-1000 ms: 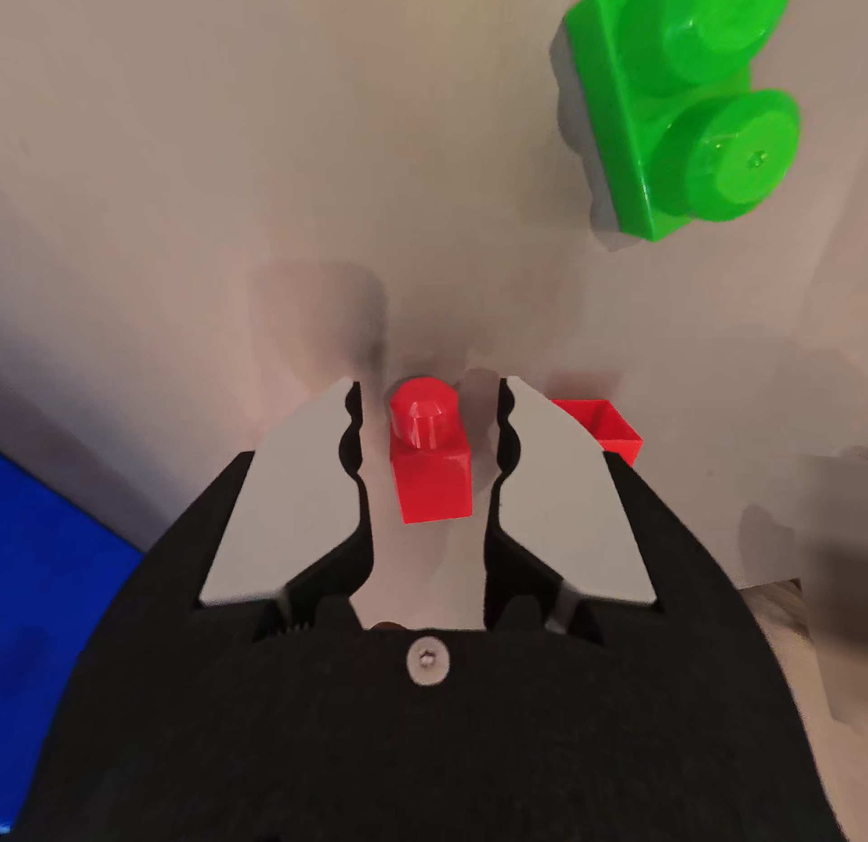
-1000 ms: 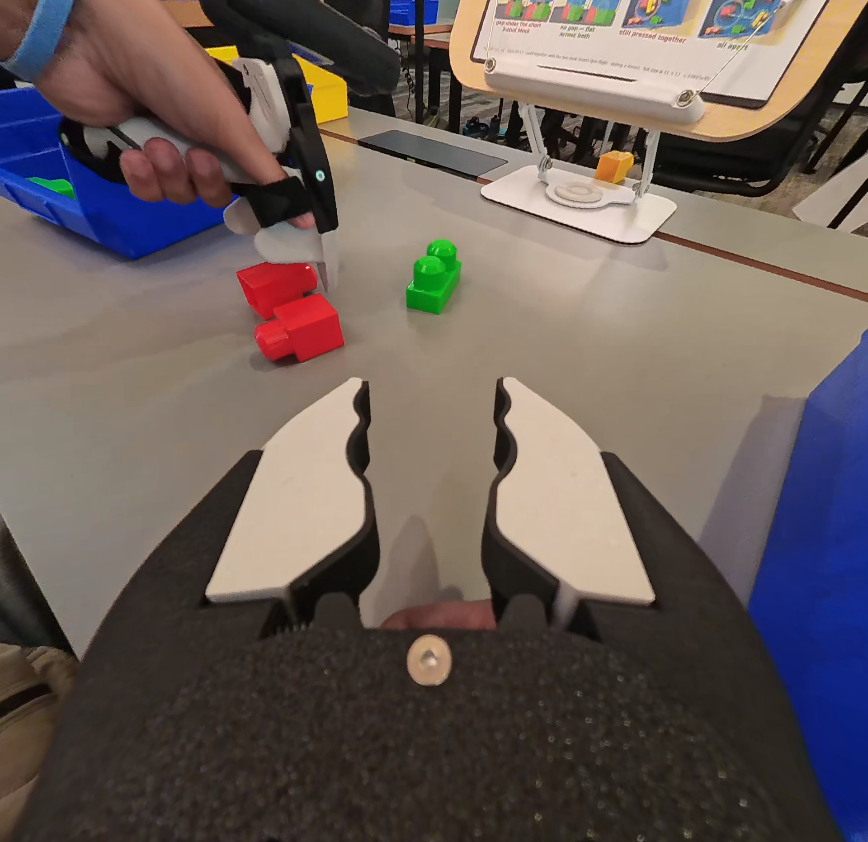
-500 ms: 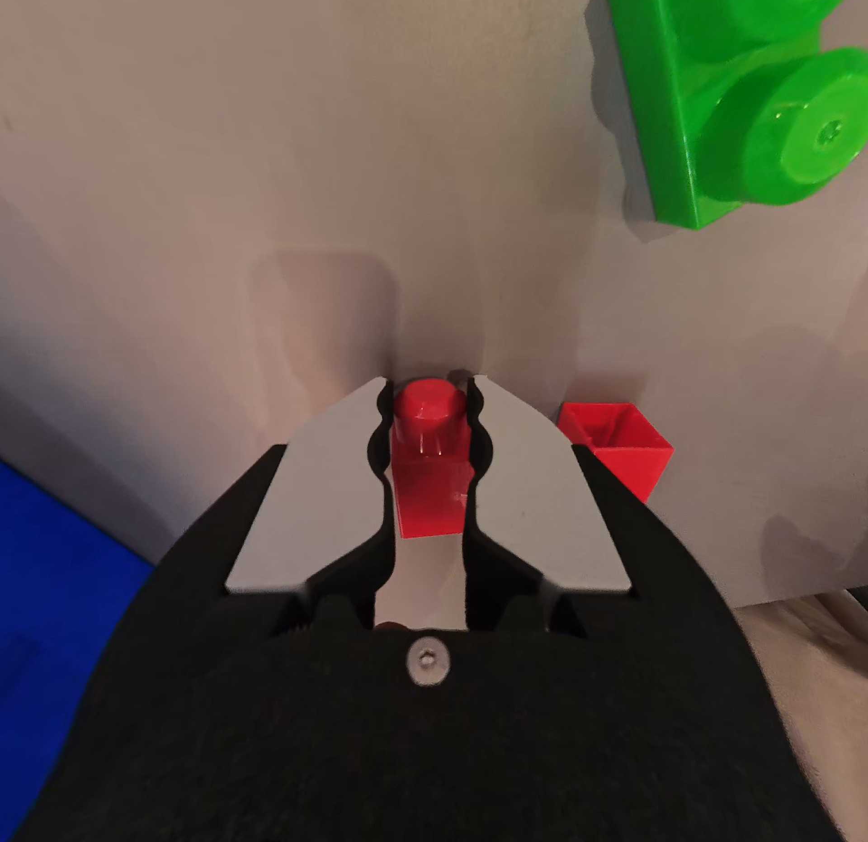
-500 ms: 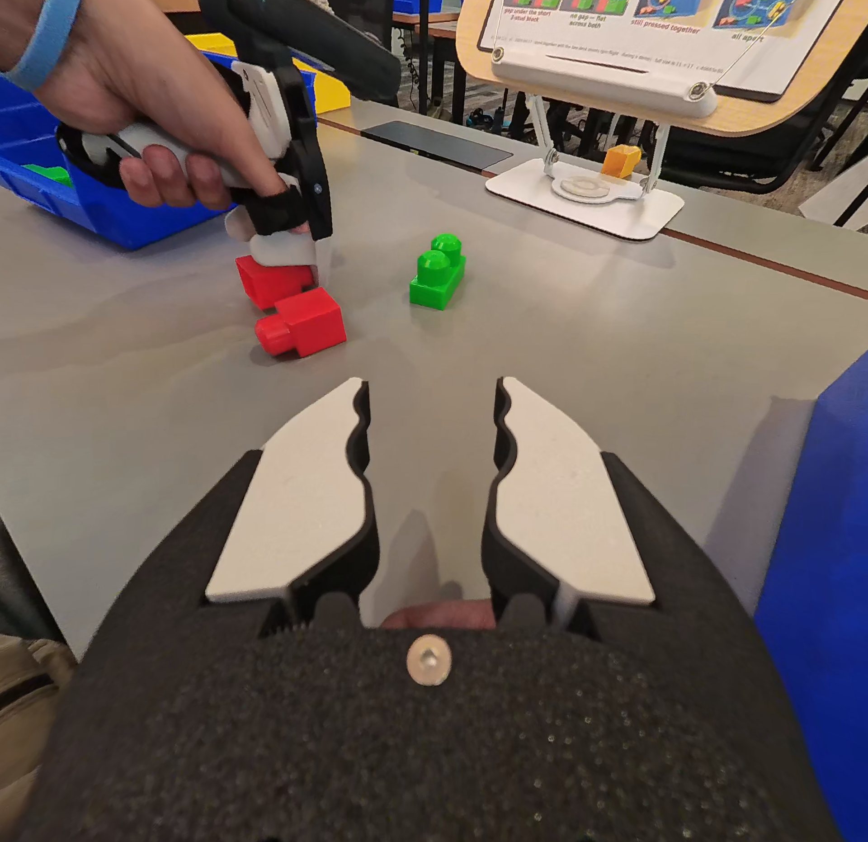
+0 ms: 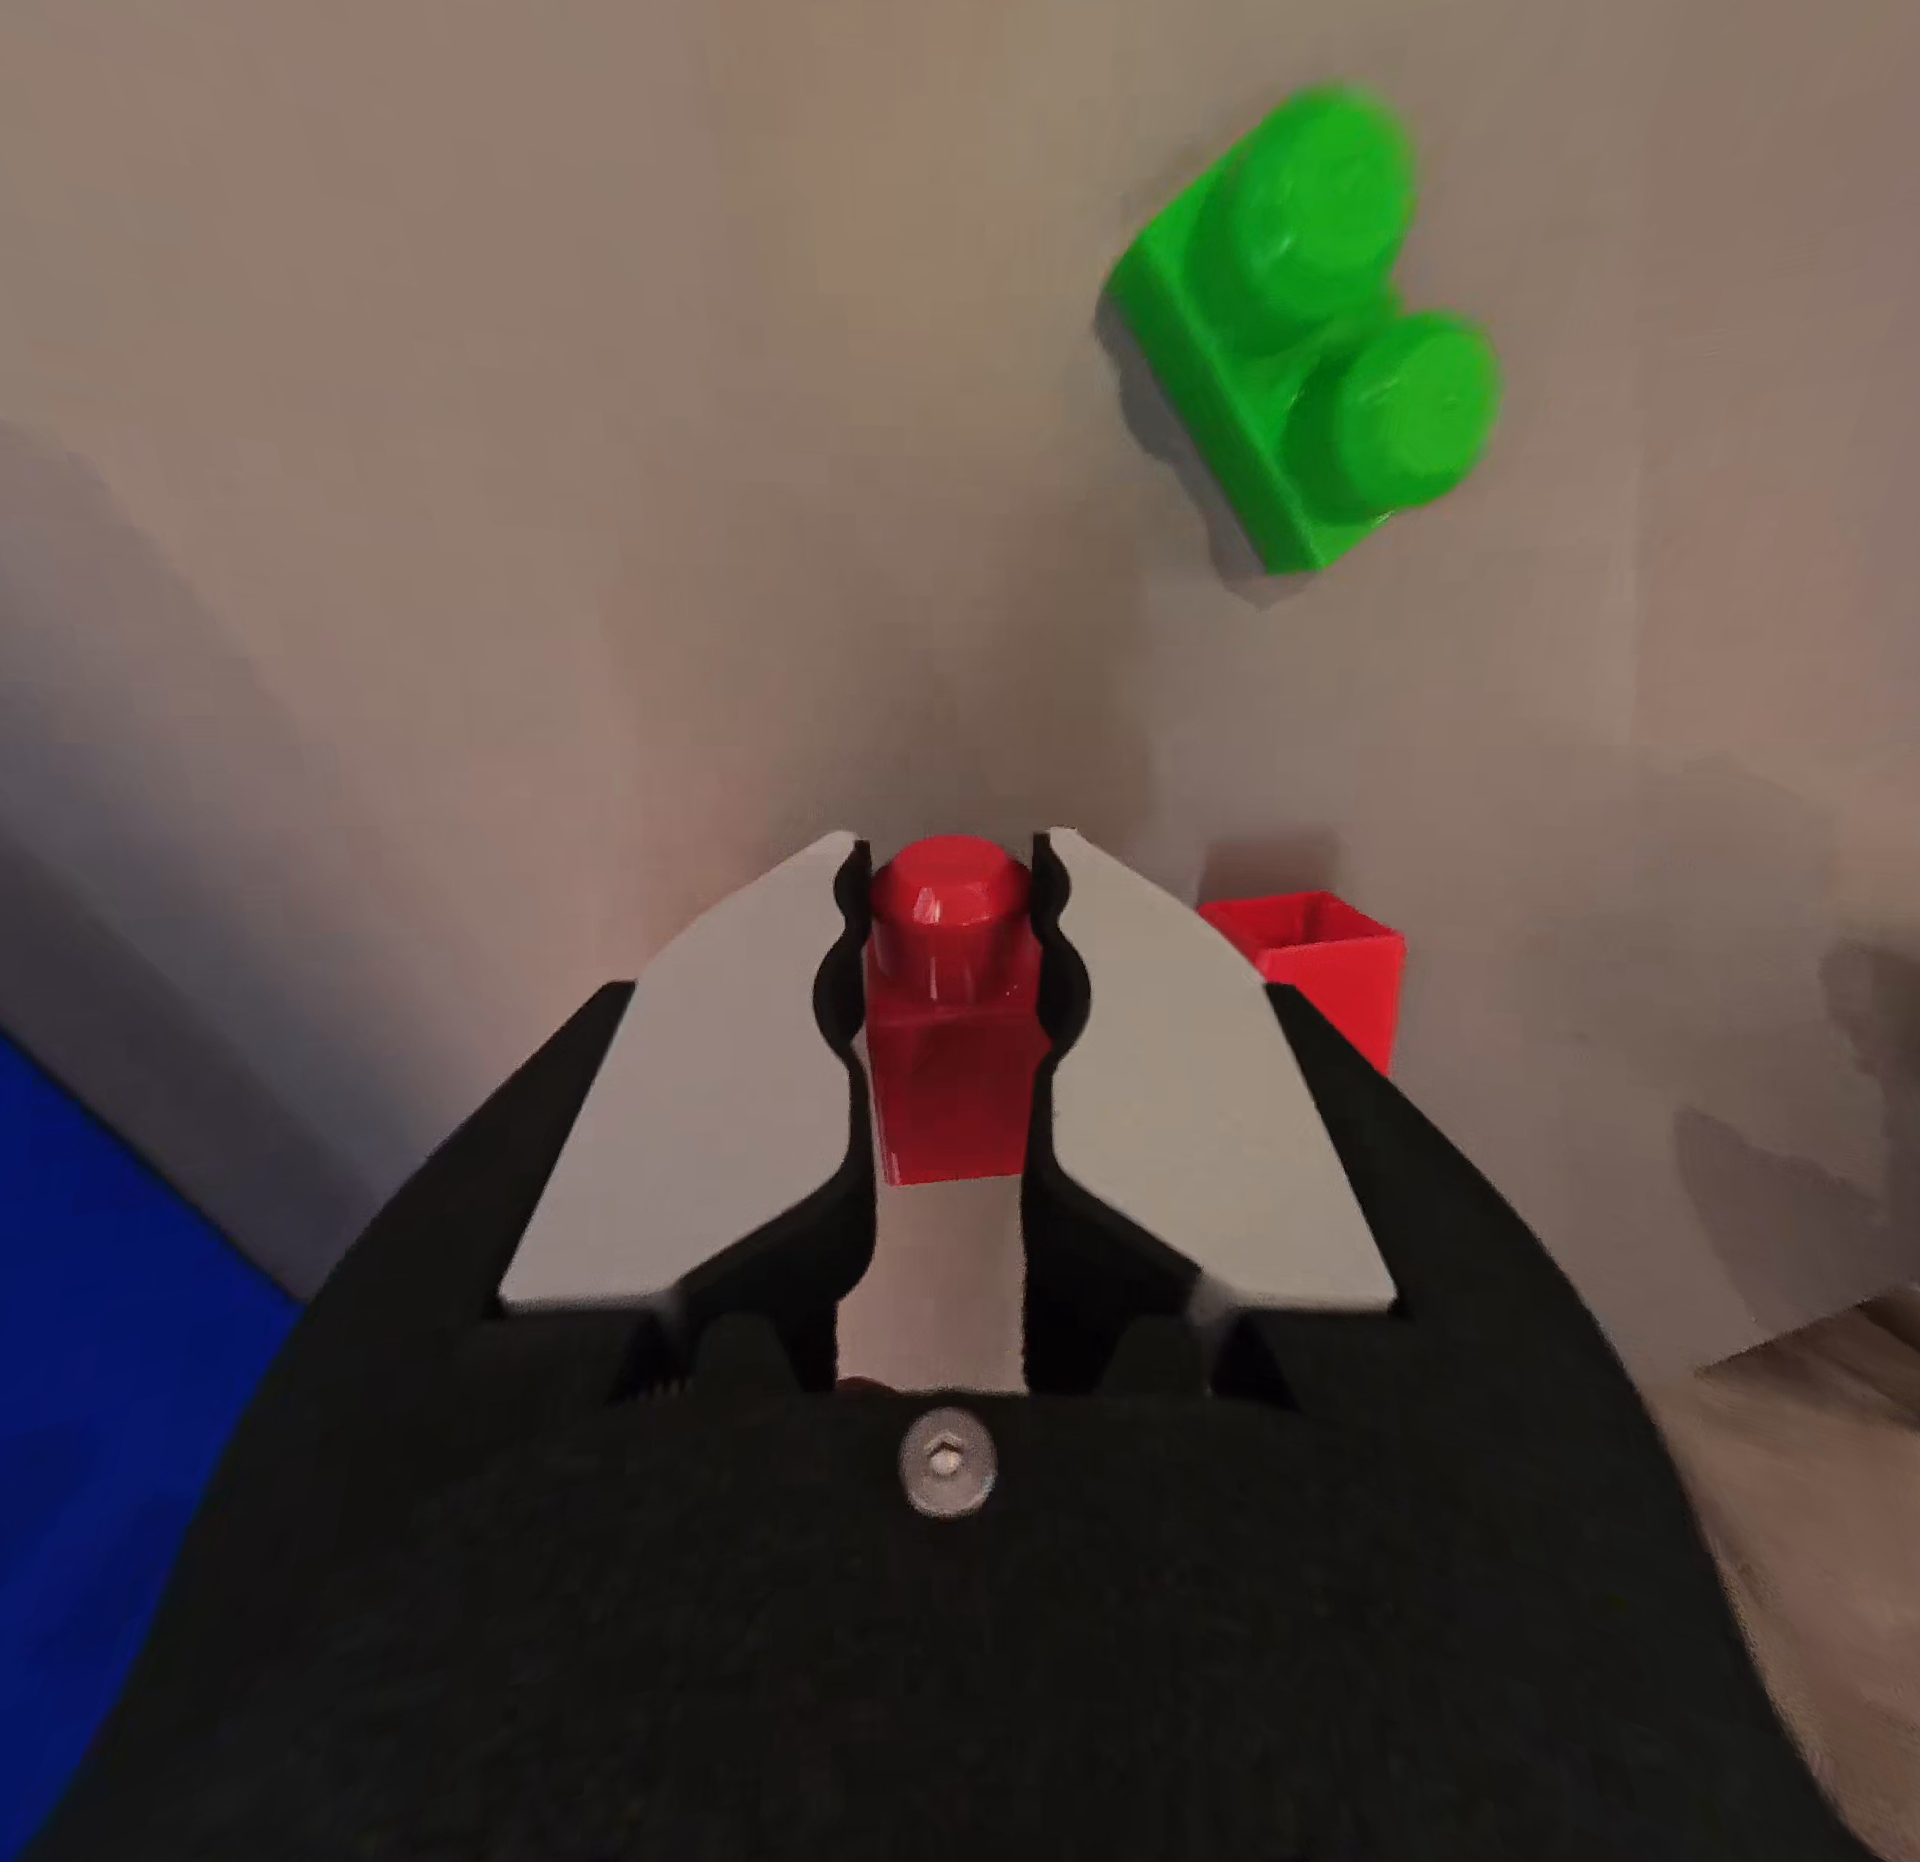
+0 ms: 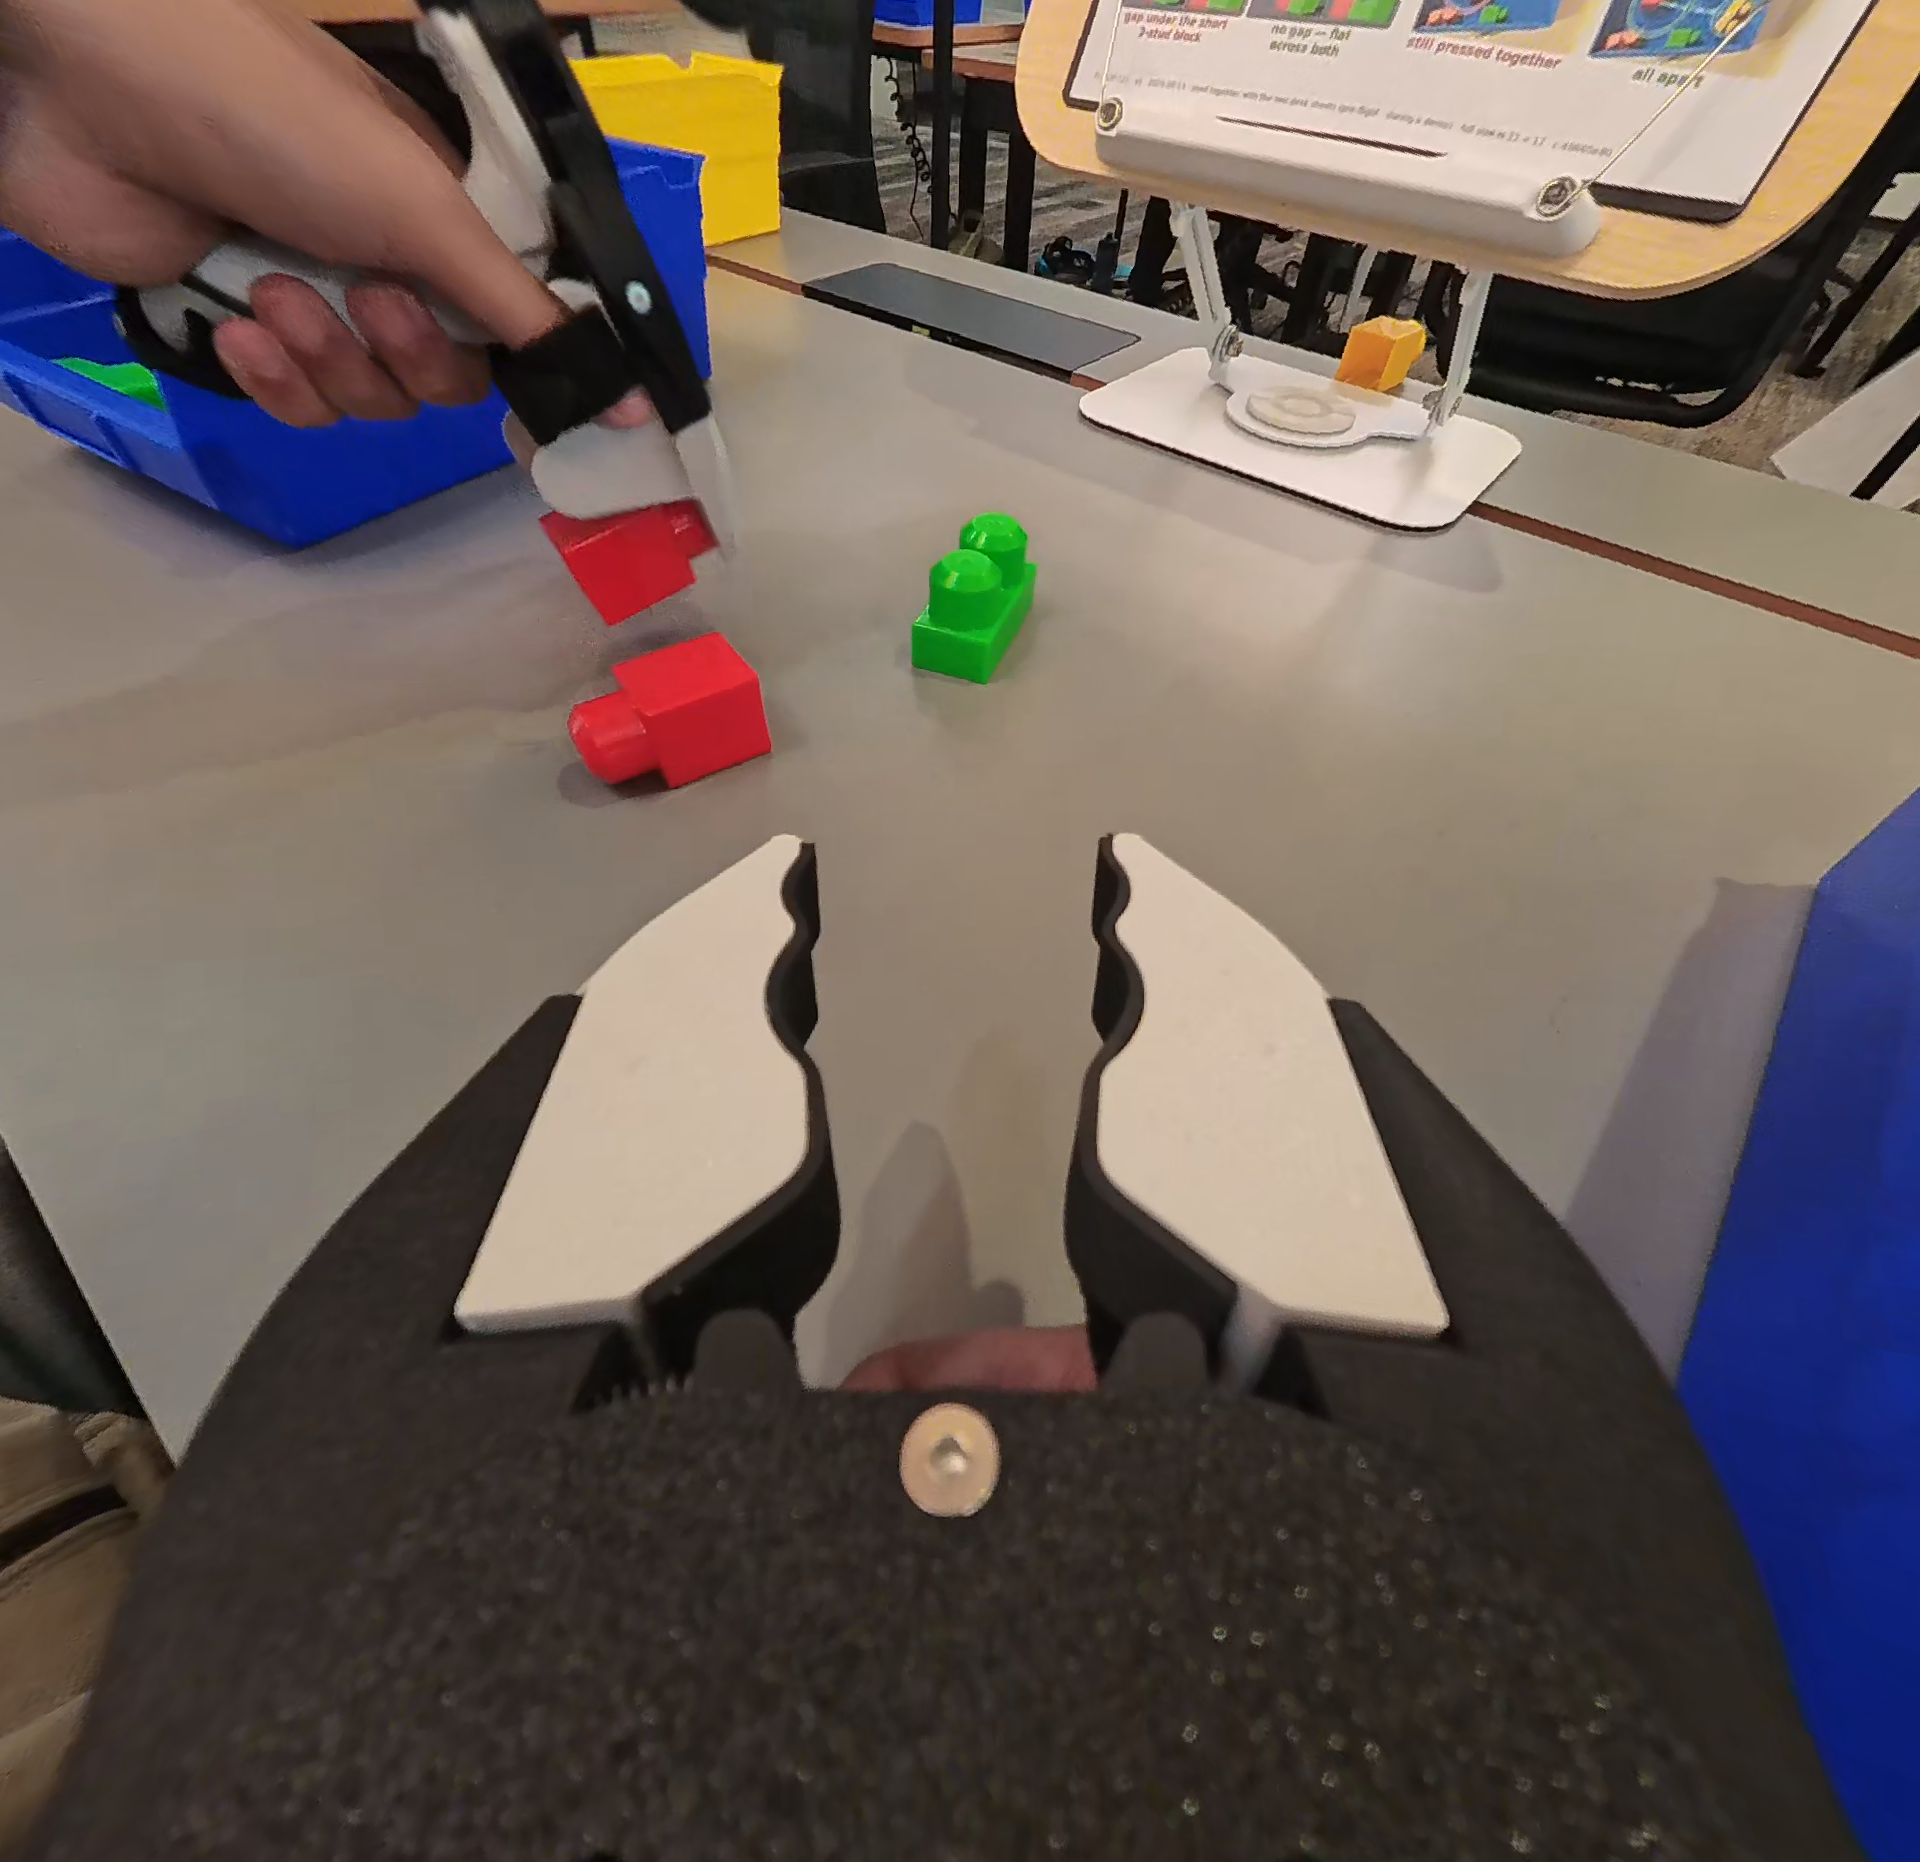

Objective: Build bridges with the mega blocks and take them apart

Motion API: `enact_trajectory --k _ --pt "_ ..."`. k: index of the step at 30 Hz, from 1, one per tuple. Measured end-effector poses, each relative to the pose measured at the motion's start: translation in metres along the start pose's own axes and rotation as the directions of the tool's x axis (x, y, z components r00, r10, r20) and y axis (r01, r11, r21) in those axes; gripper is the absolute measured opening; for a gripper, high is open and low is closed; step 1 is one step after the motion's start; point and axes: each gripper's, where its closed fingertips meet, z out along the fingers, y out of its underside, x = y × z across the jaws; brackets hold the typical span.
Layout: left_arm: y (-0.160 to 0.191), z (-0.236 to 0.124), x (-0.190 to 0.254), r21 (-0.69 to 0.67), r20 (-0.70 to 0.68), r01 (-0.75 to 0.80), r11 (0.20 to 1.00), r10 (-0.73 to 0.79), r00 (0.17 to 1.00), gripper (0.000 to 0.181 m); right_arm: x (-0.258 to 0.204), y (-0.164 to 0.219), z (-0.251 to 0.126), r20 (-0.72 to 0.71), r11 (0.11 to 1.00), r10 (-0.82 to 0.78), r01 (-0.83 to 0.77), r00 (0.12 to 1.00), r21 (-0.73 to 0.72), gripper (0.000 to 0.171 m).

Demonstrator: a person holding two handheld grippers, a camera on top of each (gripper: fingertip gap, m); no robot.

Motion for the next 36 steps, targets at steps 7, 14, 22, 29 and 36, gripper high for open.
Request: enact_trajectory --k 7,14,22,29,36 --pt "-0.016 -0.027 -0.003 0.392 -0.076 -0.011 0.920 0.044 0.996 0.029 0.001 0.002 0.001 -0.005 1.000 -0.002 0.002 1.000 -0.005 0.050" --pt "-0.016 -0.041 -0.005 0.682 -0.093 0.002 0.731 0.084 0.992 0.029 -0.004 0.002 0.004 -0.004 1.000 -0.019 0.019 1.000 -0.013 0.050" --pt "-0.012 -0.044 -0.004 0.774 0.019 -0.105 0.625 0.143 0.989 0.029 -0.004 0.004 0.005 -0.011 0.999 -0.029 0.029 1.000 -0.021 0.050" --pt "-0.011 -0.029 0.002 0.755 -0.026 -0.092 0.649 0.170 0.985 0.029 -0.002 0.004 0.006 -0.017 0.999 -0.030 0.030 0.999 -0.021 0.050" --pt "-0.016 -0.018 0.010 0.721 -0.037 -0.118 0.683 0.208 0.977 0.029 0.000 0.004 0.005 -0.017 1.000 -0.024 0.024 1.000 -0.019 0.050"
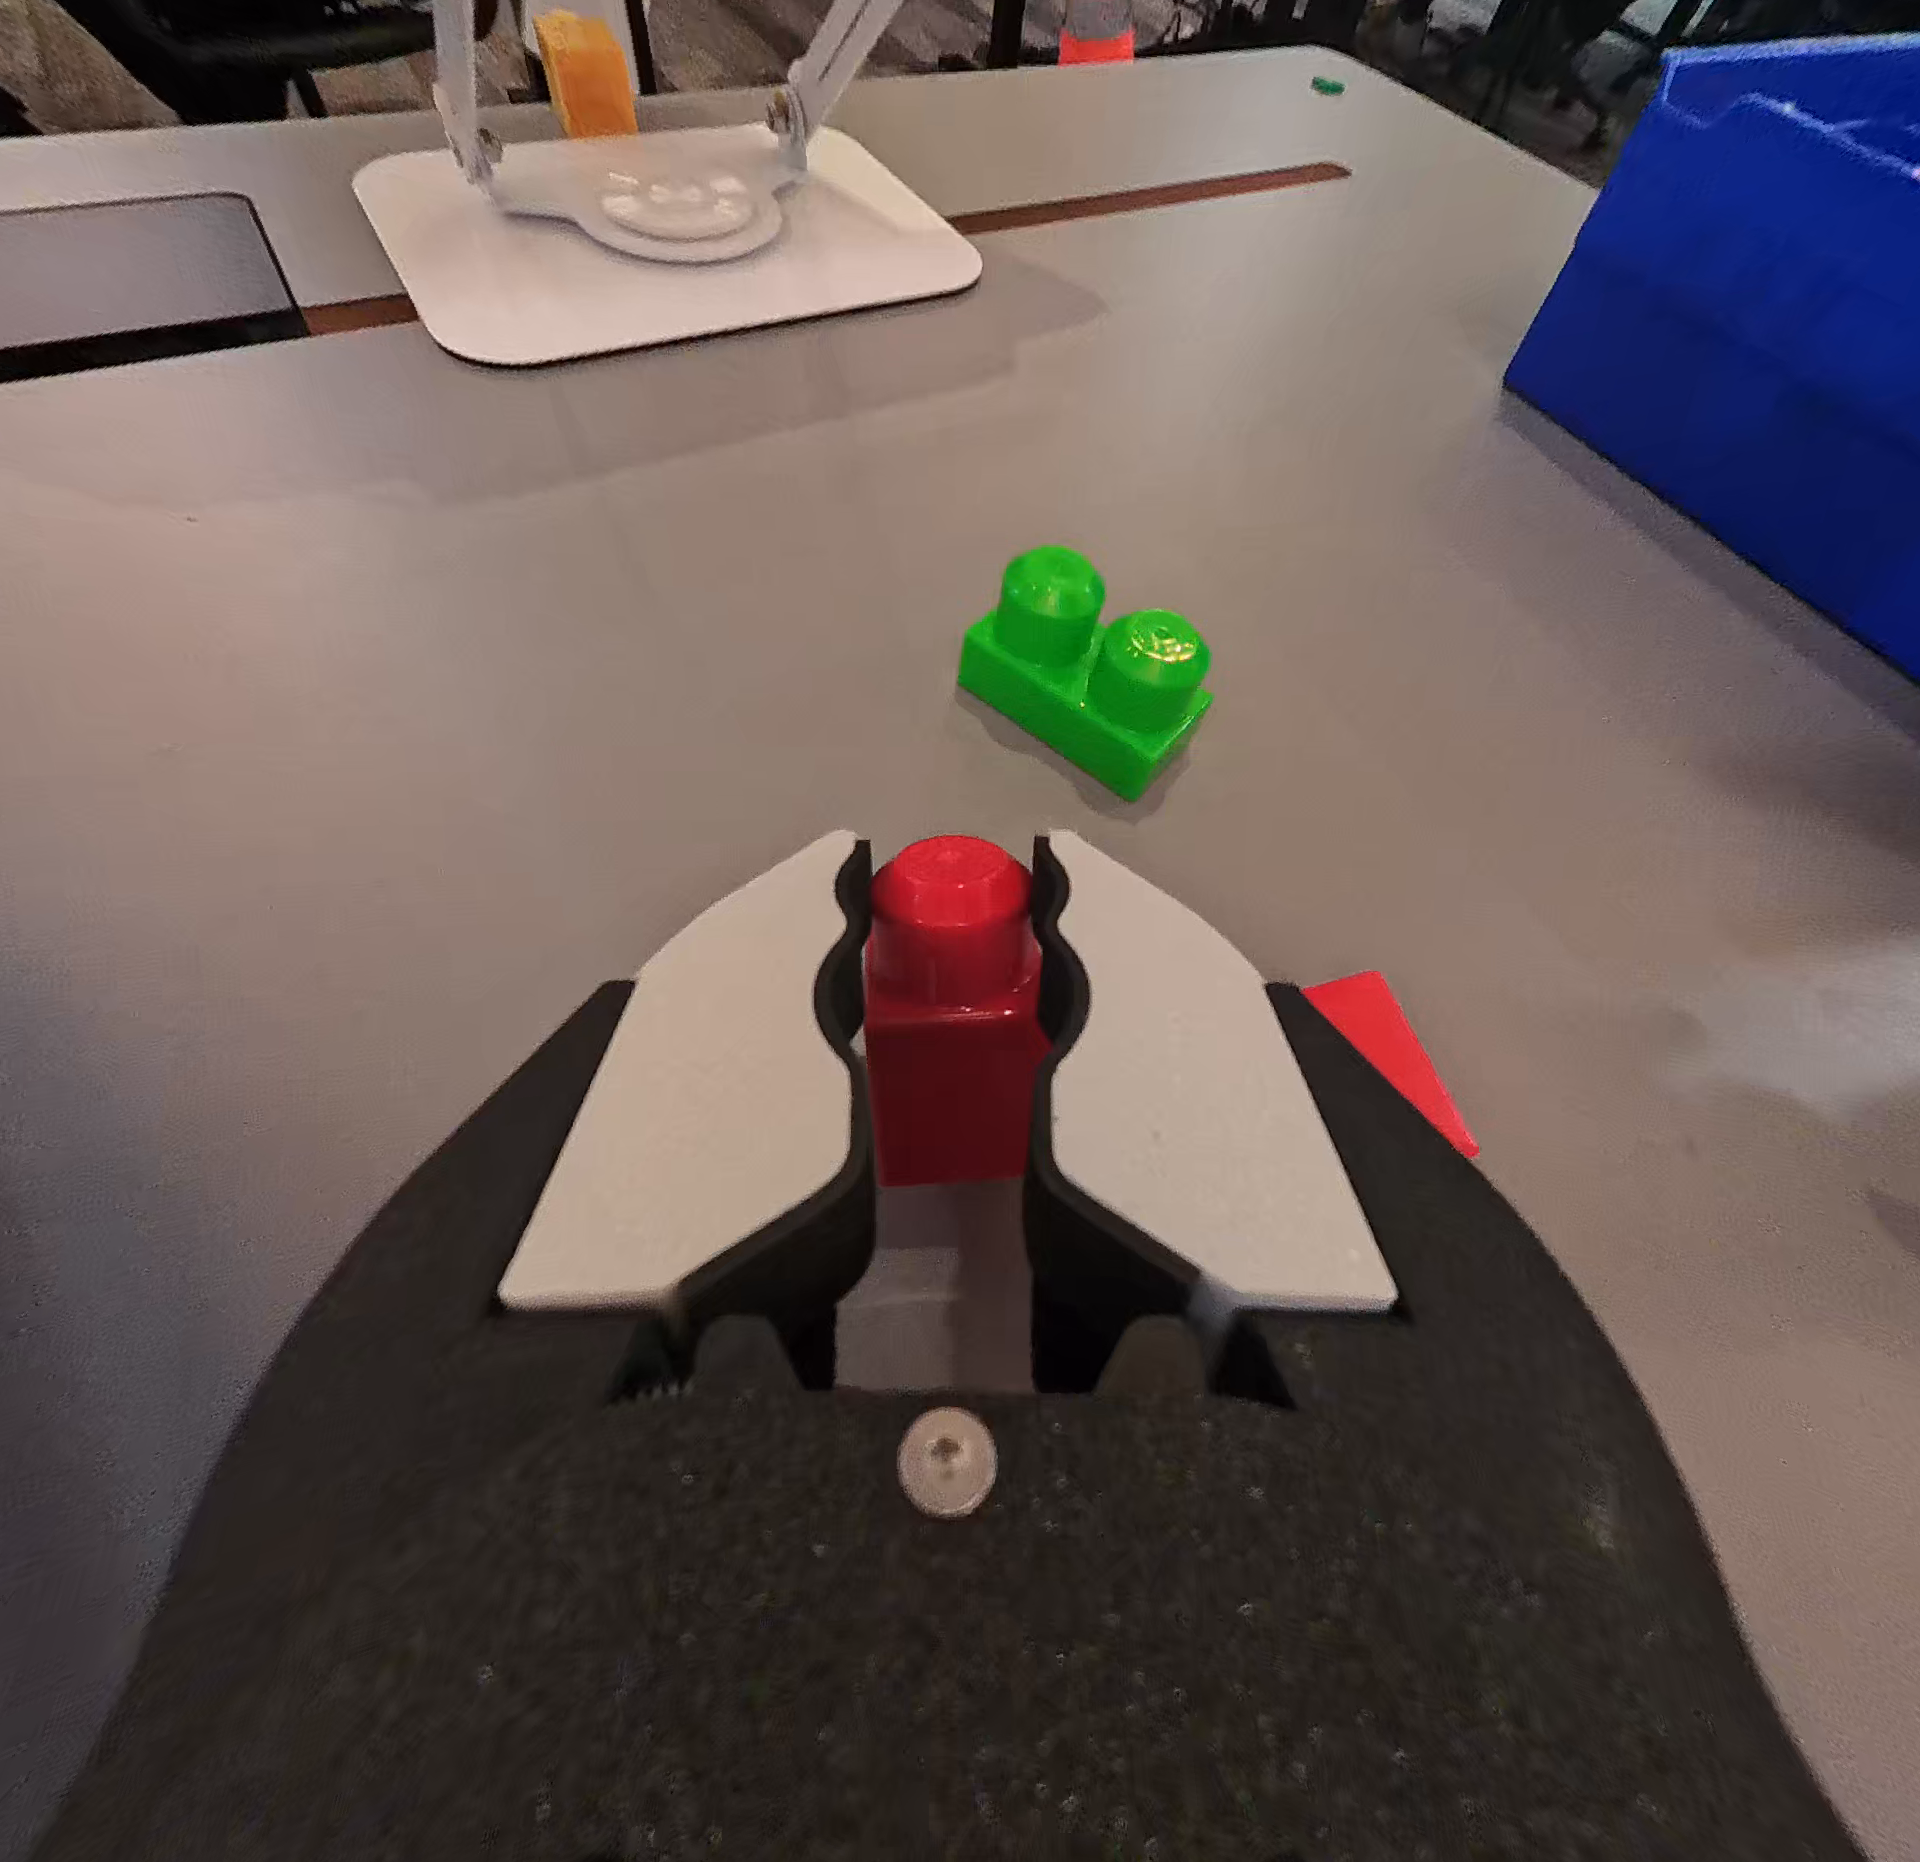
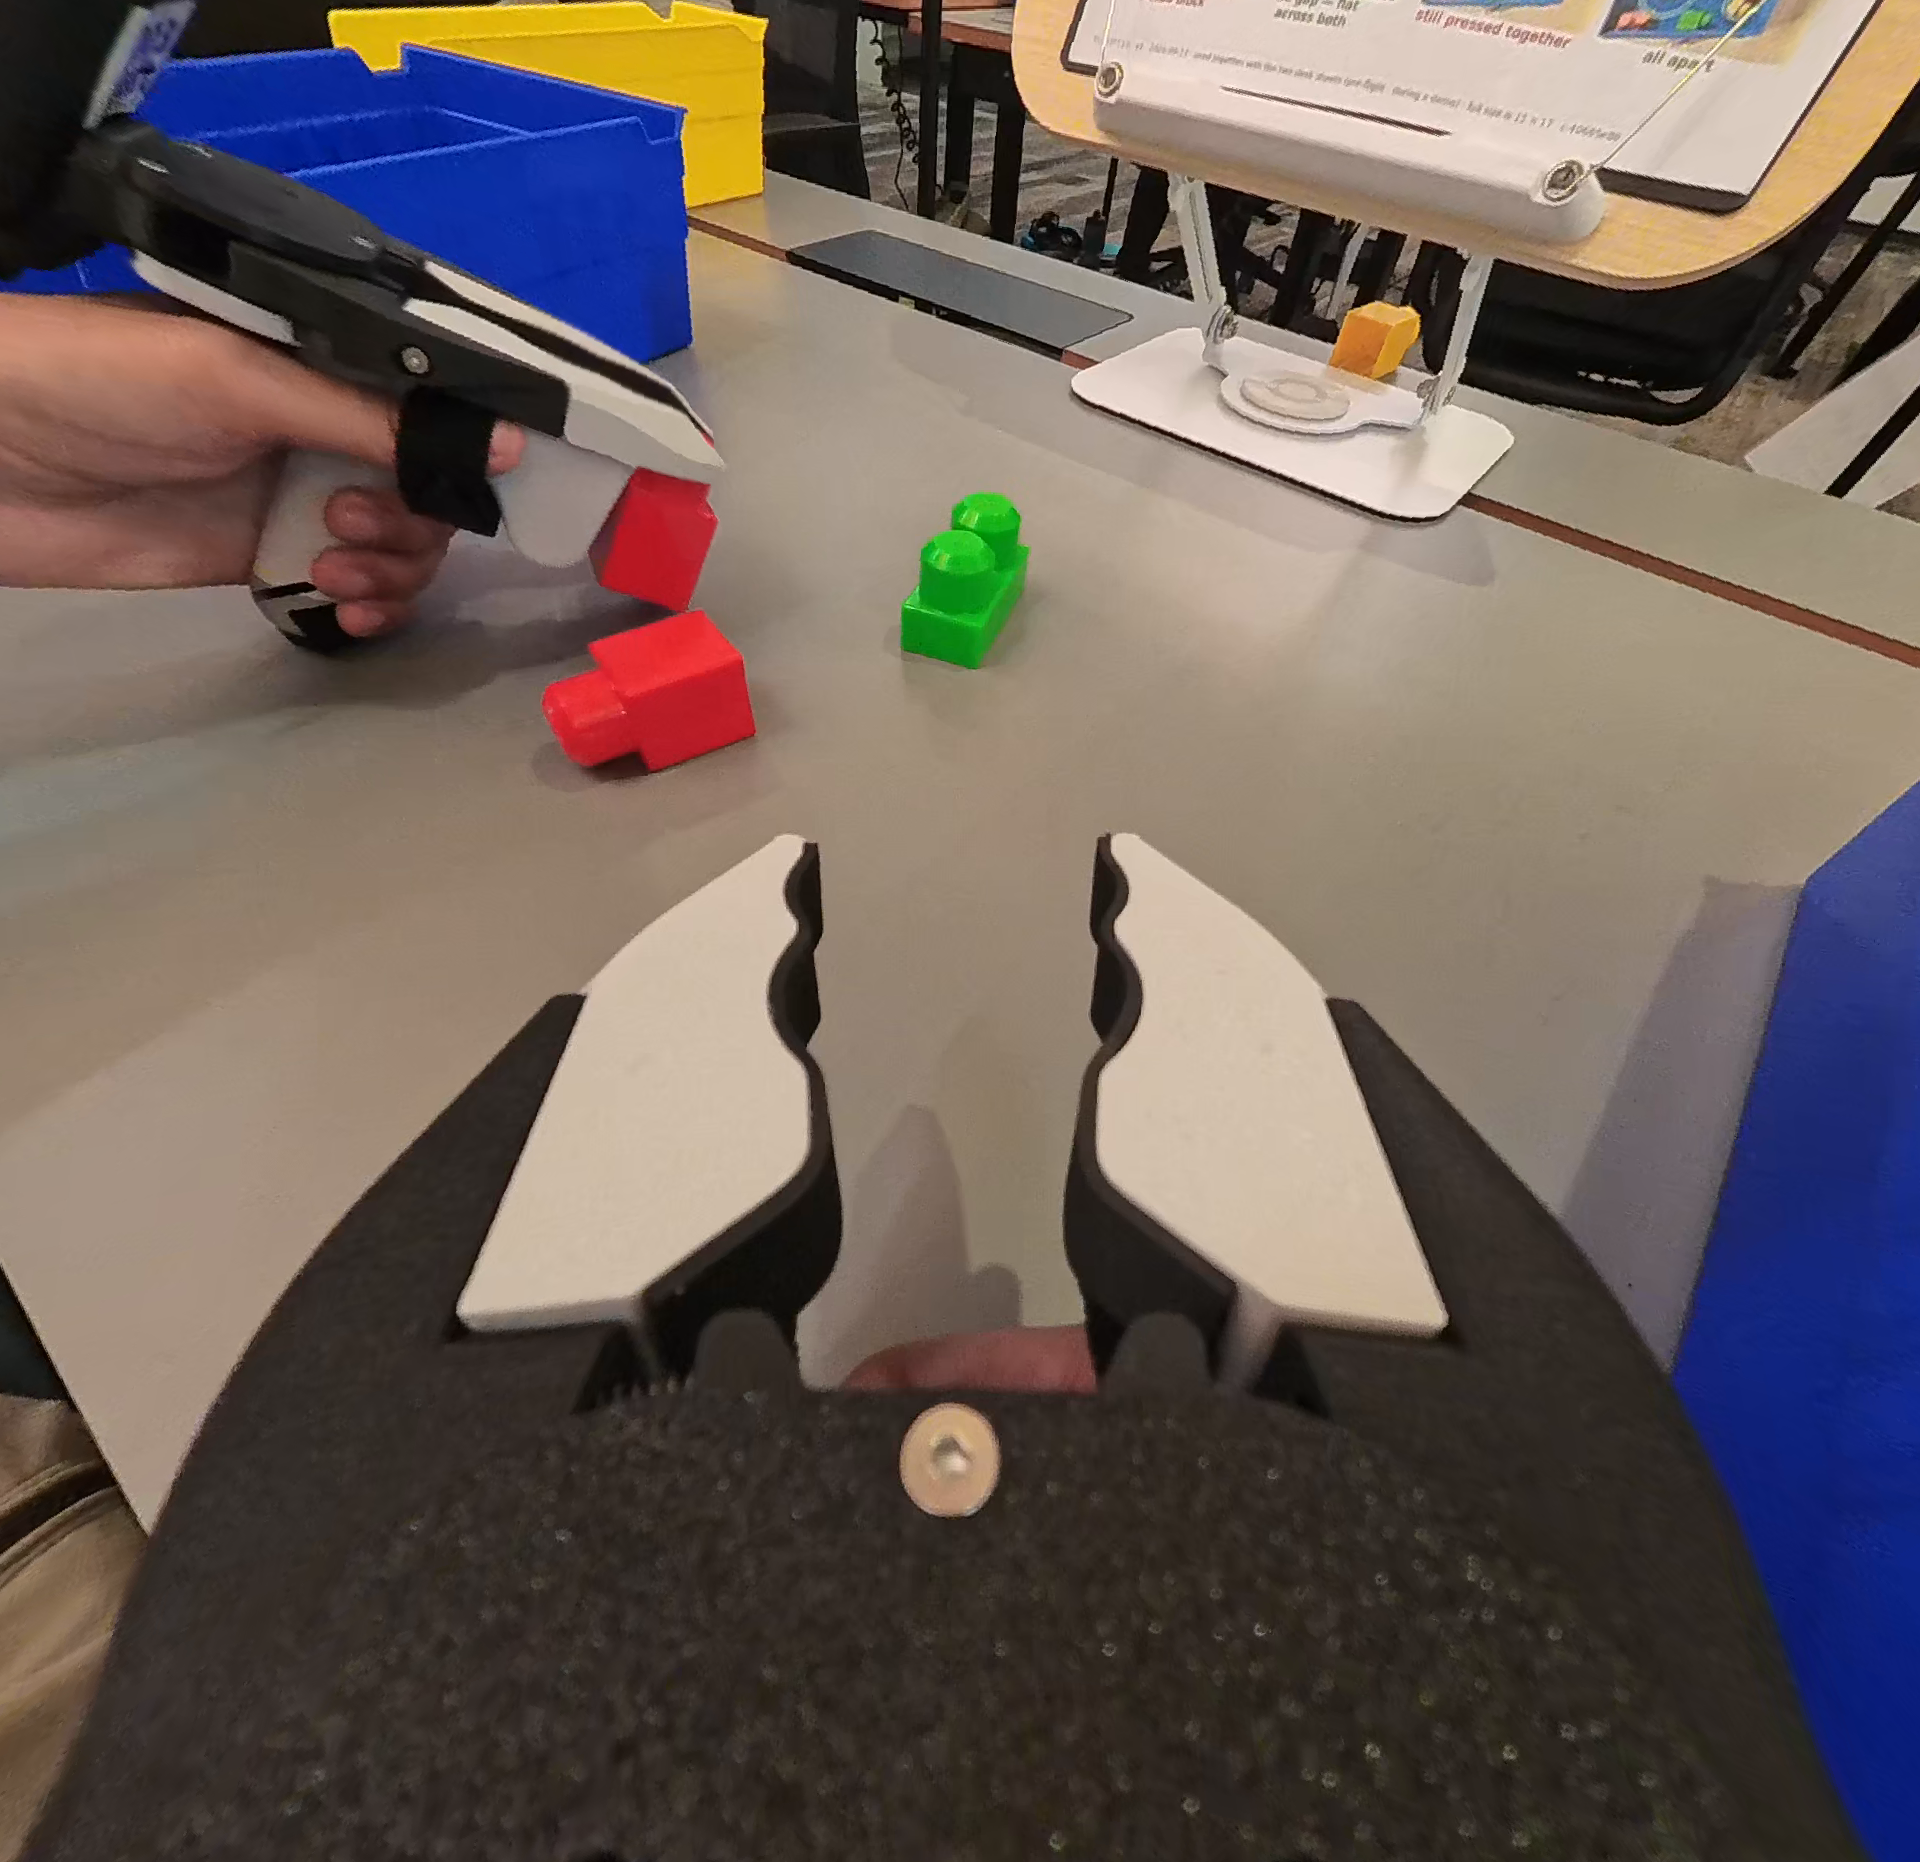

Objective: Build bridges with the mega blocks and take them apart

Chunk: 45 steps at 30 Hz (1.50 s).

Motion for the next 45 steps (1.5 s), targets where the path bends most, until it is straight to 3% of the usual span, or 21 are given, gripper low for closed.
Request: enact_trajectory --k 17,23,33,45 --pt "0.008 0.006 0.015 -0.063 -0.067 -0.061 0.996 0.056 0.996 0.029 0.004 -0.001 -0.002 -0.007 1.000 0.004 -0.004 1.000 0.006 0.049" --pt "-0.008 0.003 0.022 0.039 -0.135 -0.037 0.999 0.042 0.990 0.029 0.003 -0.002 -0.002 -0.007 1.000 -0.001 0.001 1.000 0.005 0.049" --pt "0.001 0.031 0.030 -0.087 -0.165 -0.130 0.988 0.114 0.980 0.029 0.004 -0.003 -0.004 -0.013 1.000 -0.004 0.004 1.000 0.007 0.049" --pt "0.001 0.025 0.031 -0.076 -0.186 -0.115 0.991 0.099 0.978 0.029 0.006 0.000 -0.003 -0.011 1.000 0.003 -0.003 1.000 0.001 0.049"
